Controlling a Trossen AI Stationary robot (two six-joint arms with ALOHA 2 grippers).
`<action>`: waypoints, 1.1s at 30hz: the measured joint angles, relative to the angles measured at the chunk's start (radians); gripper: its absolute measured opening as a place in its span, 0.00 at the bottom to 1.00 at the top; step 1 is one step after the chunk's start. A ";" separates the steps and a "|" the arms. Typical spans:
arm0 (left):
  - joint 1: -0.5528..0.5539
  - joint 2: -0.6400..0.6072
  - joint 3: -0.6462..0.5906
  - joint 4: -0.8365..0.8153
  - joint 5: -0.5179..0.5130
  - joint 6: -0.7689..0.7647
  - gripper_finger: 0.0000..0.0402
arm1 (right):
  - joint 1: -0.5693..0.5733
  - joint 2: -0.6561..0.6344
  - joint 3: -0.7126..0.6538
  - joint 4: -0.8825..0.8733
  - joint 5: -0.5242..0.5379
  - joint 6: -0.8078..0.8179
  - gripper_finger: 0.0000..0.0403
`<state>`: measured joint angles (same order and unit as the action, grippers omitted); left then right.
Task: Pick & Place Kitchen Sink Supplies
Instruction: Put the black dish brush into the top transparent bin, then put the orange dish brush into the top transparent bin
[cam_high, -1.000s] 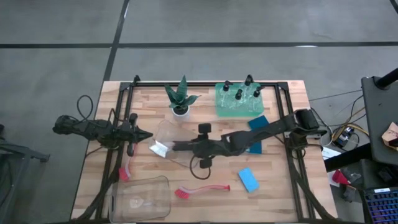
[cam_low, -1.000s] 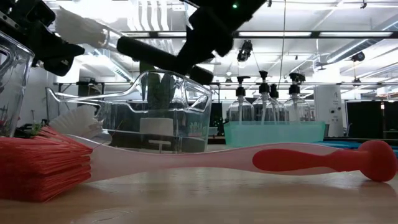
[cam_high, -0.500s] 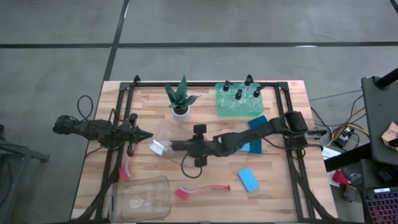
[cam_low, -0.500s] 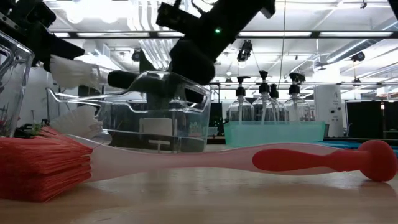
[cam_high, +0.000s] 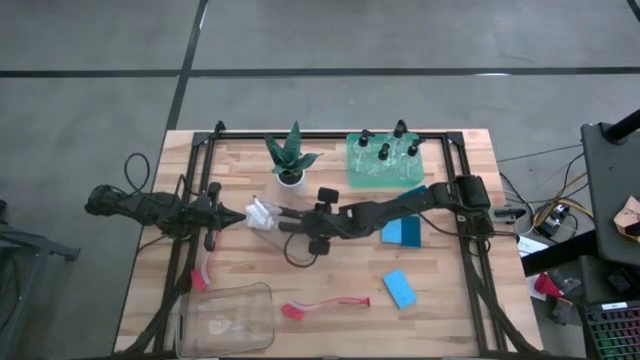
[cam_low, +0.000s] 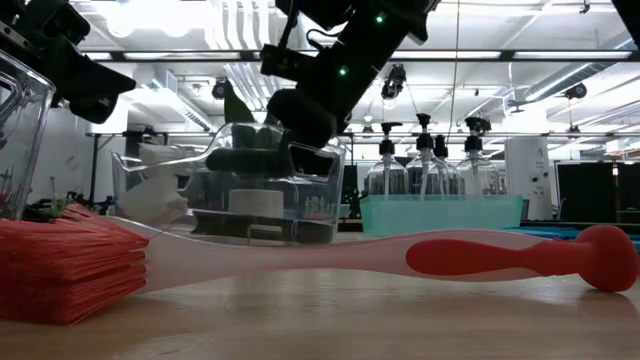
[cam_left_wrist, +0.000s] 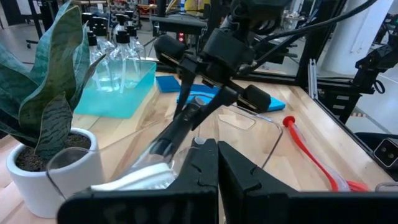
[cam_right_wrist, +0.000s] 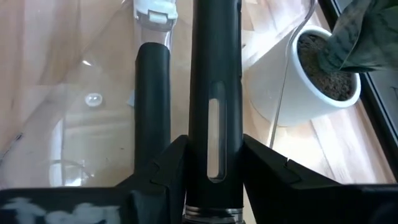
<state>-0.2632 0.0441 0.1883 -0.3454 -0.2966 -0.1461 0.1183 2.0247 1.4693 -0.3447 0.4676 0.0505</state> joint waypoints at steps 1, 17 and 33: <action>0.000 0.000 0.000 0.000 0.000 0.000 0.00 | 0.000 0.000 0.000 0.000 -0.001 -0.001 0.32; 0.000 0.000 0.000 0.000 0.000 0.000 0.00 | 0.018 -0.080 -0.001 -0.019 0.003 -0.009 0.59; 0.000 0.000 0.000 0.000 0.000 0.000 0.00 | 0.259 -0.219 -0.005 -0.078 -0.245 0.023 0.59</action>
<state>-0.2634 0.0437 0.1880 -0.3458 -0.2966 -0.1460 0.3771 1.8054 1.4639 -0.4227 0.2230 0.0739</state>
